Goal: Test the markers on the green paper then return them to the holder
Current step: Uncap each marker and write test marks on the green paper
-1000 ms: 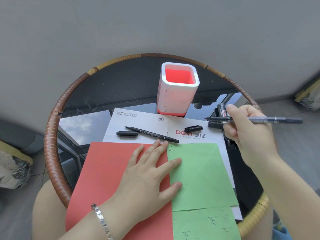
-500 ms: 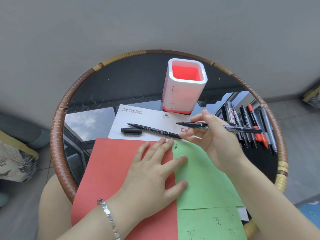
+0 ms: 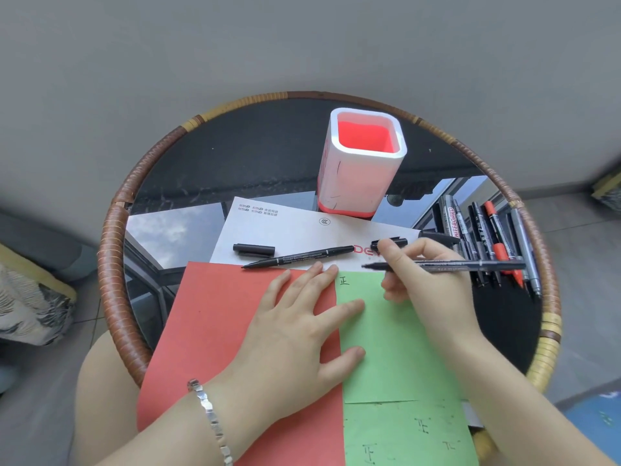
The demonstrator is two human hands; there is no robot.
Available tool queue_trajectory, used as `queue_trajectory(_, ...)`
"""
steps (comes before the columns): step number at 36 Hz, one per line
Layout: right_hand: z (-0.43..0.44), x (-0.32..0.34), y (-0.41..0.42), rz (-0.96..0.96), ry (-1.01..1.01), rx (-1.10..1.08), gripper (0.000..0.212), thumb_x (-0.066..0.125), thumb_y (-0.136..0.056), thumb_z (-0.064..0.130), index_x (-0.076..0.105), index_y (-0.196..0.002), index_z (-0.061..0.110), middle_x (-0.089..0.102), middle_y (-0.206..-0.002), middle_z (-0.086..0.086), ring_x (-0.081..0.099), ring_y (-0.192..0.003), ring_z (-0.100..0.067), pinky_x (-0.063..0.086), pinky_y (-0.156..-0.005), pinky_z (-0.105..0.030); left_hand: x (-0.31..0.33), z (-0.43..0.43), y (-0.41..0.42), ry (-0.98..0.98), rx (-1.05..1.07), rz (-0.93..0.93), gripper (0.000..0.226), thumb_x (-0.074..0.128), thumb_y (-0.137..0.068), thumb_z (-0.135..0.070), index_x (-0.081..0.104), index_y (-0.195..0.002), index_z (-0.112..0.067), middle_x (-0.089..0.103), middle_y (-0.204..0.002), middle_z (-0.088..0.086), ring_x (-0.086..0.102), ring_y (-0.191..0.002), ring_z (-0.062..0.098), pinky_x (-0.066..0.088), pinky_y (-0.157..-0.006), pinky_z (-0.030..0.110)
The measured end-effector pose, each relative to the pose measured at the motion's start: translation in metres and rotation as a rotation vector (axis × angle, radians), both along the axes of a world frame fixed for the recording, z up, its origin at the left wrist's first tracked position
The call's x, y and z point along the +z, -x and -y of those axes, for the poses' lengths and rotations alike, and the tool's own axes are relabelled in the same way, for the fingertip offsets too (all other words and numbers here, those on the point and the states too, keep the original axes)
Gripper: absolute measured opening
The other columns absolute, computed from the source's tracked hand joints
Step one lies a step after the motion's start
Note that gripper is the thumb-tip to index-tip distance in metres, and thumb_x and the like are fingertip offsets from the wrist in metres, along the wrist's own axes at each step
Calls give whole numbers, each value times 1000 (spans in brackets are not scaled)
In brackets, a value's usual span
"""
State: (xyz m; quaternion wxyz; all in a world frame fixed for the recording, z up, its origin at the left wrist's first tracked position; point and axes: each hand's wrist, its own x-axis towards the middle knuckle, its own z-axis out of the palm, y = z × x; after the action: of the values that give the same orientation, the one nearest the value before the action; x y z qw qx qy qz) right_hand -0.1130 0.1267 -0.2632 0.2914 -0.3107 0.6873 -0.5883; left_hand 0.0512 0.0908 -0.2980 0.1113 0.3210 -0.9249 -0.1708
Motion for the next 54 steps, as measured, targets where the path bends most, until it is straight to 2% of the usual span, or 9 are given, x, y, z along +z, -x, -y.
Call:
queue_trajectory(3,2,-5,-4,-61,-8,-54,40,68,-79,22,42,-52,8,50,-34,0,45,-32,-9,40,-38,-15,0,-1,0,-5,-2,3,48,43,-74,-59,56,-117,-41,48,-138,5,40,-131,20,18,-104,40)
queue_trajectory(8,9,-11,-9,-114,-11,-116,40,63,-82,13,39,-50,7,46,-31,0,40,-30,-10,34,-37,-15,0,-1,0,-13,-3,6,47,43,-74,-59,57,-116,-41,48,-138,5,40,-131,21,19,-103,41)
queue_trajectory(10,10,-14,-12,-130,-1,-142,39,60,-81,10,39,-50,4,46,-32,-1,39,-29,-9,34,-37,-15,0,0,0,-13,-4,4,47,43,-74,-59,57,-116,-40,48,-138,5,40,-131,21,19,-103,42)
queue_trajectory(14,10,-16,-15,-158,22,-180,37,59,-81,6,38,-51,-1,46,-41,-15,40,-28,-7,35,-40,-15,0,0,1,-11,-4,-7,47,45,-73,-58,58,-114,-40,49,-137,5,41,-130,21,21,-103,42)
queue_trajectory(19,11,-15,-16,-162,33,-181,35,59,-80,4,38,-54,-6,46,-43,-16,38,-28,-8,34,-37,-14,0,0,2,-9,-4,-16,46,45,-72,-57,58,-112,-39,46,-140,3,41,-129,22,23,-102,43)
queue_trajectory(31,12,-19,-16,-190,24,-177,36,60,-78,5,38,-50,1,47,-39,-13,39,-29,-10,34,-40,-16,2,1,2,5,-9,4,46,45,-73,-57,58,-113,-39,48,-139,3,42,-129,23,21,-103,42)
queue_trajectory(37,13,-23,-14,-184,19,-174,38,60,-78,8,40,-46,9,46,-33,-1,41,-31,-11,35,-42,-18,3,0,2,11,-12,19,50,44,-73,-57,56,-119,-40,47,-139,3,41,-129,23,22,-103,43)
queue_trajectory(43,13,-20,-17,-217,9,-152,35,60,-78,7,39,-50,1,50,-48,-27,41,-31,-7,35,-46,-21,3,1,2,7,-12,18,50,44,-73,-57,56,-119,-40,47,-139,3,41,-129,23,22,-103,43)
queue_trajectory(54,12,-20,-15,-222,9,-191,34,59,-77,4,38,-51,-3,46,-41,-16,39,-30,-7,34,-46,-20,3,0,2,-5,-6,22,50,43,-73,-57,55,-119,-41,46,-140,2,40,-130,22,20,-104,43)
